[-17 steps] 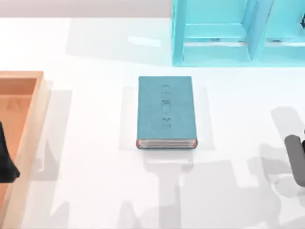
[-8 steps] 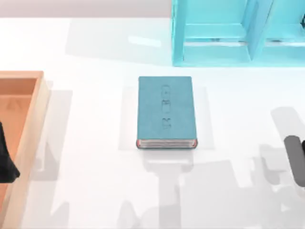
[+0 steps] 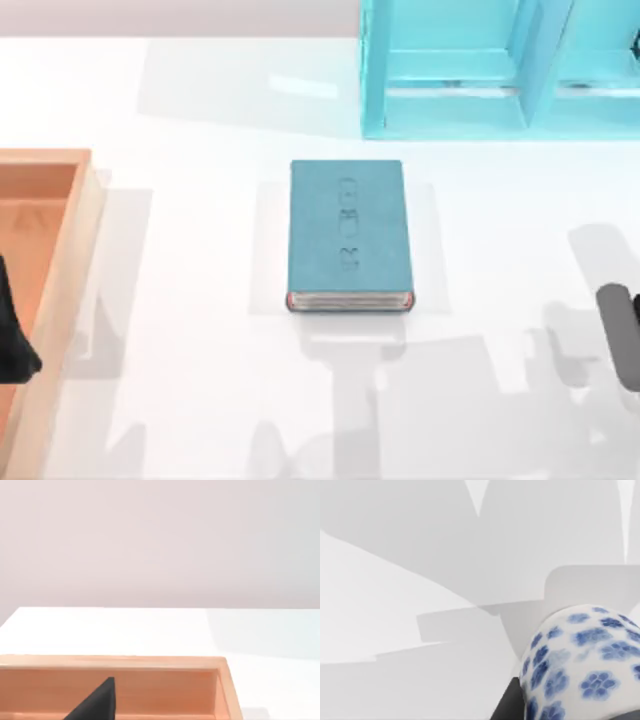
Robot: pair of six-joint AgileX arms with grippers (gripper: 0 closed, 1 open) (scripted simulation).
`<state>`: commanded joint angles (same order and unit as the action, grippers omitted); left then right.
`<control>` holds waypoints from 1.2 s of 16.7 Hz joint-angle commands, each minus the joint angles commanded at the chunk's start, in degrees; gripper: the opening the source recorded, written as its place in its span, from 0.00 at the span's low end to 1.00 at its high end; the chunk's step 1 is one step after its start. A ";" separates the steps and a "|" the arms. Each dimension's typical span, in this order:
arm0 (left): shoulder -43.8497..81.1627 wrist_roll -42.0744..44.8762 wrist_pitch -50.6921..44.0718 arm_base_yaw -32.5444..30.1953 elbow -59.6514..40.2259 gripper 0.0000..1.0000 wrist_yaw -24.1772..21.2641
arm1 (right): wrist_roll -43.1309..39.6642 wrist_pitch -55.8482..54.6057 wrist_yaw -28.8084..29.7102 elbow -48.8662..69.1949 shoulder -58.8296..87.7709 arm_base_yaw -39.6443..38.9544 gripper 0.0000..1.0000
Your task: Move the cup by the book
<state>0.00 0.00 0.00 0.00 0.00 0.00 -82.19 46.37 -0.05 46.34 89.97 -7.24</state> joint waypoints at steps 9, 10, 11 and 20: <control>0.00 0.00 0.00 0.00 0.00 1.00 0.00 | -0.31 10.32 0.02 6.38 -3.79 0.10 0.00; 0.00 0.00 0.00 0.00 0.00 1.00 0.00 | -0.28 11.67 0.01 7.25 -4.39 0.11 0.00; 0.00 0.00 0.00 0.00 0.00 1.00 0.00 | -0.19 12.42 0.01 7.75 -4.79 0.16 0.00; 0.00 0.00 0.00 0.00 0.00 1.00 0.00 | 5.94 14.24 0.01 12.68 -1.69 -1.16 0.00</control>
<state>0.00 0.00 0.00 0.00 0.00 0.00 -76.25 60.61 -0.04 59.02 88.28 -8.40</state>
